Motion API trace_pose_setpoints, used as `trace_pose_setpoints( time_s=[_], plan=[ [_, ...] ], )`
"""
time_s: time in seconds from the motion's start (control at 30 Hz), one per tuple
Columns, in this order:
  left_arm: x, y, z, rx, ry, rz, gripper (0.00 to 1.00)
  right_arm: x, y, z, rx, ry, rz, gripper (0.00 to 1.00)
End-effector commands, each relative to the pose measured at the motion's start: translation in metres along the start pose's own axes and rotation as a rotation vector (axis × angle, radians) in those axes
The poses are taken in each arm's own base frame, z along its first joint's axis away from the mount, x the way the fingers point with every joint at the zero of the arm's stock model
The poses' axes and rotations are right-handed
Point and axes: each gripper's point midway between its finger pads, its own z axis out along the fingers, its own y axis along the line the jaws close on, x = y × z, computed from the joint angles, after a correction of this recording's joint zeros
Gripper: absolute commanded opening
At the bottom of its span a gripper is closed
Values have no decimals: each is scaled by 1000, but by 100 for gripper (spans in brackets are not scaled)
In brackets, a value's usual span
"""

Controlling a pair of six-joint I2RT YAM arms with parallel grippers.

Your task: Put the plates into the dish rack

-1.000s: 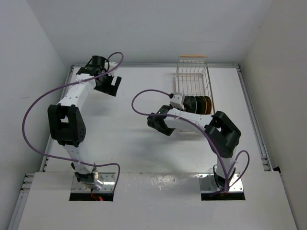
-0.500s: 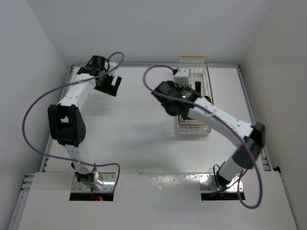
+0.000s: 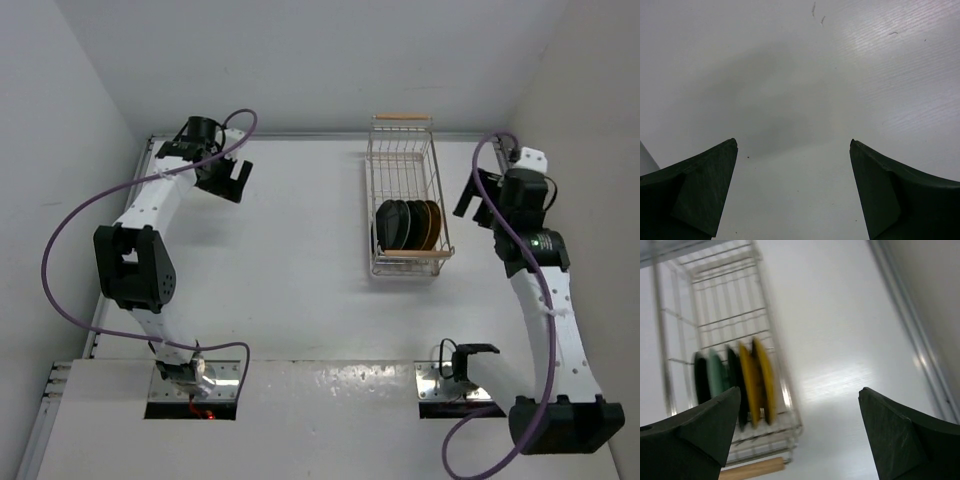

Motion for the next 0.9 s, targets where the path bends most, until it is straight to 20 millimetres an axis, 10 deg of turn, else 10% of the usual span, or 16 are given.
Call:
trace_pose_setpoints(
  time_s=[0.0,0.07,0.17,0.87],
  plan=[
    [-12,3,-19,-15,-60,7,99,15,-47,0,136,72,-9,100],
    [-12,0,-19,-19,-58,5,99,30,-95,-3,331,135,83,100],
    [-8,-5,-19,-11,-49,12,99,57,-118,-8,404,216,191,100],
    [-5,-9,-18,-14,-48,1,99,48,-125,-11,468,-47,442,100]
  ],
)
